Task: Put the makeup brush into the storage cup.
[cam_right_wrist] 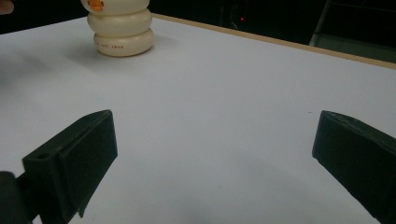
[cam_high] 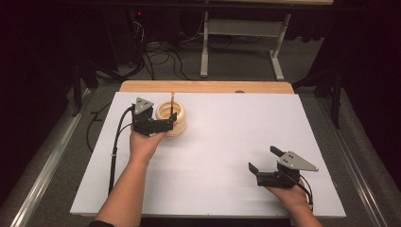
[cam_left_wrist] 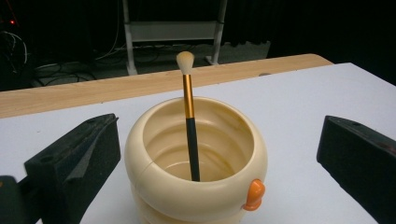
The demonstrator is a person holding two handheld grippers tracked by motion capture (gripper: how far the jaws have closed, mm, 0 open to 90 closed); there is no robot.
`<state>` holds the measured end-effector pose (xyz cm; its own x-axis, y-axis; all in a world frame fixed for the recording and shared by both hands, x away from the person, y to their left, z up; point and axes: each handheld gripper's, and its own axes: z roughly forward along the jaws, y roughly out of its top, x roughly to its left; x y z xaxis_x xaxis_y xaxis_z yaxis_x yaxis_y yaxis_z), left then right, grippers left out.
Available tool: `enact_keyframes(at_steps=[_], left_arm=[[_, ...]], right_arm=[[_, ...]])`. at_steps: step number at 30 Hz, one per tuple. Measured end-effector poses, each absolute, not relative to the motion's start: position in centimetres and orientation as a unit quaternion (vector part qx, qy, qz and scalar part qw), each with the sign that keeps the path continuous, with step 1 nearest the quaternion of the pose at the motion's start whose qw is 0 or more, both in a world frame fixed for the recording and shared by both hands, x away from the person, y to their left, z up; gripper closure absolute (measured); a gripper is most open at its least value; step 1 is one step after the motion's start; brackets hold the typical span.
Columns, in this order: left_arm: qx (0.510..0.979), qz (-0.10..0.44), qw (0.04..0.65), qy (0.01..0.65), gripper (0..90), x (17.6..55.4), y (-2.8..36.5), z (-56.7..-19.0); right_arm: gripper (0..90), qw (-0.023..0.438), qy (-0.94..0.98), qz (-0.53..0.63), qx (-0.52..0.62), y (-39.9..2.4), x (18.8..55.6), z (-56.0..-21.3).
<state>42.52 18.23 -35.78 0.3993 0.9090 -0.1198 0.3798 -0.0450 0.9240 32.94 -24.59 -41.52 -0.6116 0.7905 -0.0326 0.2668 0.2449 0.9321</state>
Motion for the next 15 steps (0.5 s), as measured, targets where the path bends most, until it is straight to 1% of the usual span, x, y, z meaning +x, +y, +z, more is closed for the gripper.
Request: enact_keyframes(at_steps=[6,13,15], left_arm=[[0.671,0.260,0.501,0.480,2.4,42.1,18.2,-36.1],[0.675,0.261,0.495,0.481,2.5,41.6,18.4,-36.6],[0.667,0.254,0.504,0.486,2.5,41.4,18.5,-36.7]], right_arm=[[1.3,0.262,0.745,0.501,0.354,-24.6,32.9,-41.5],[1.3,0.262,0.746,0.500,0.354,-24.5,32.9,-41.5],[1.3,0.264,0.747,0.499,0.352,-24.5,32.9,-41.5]])
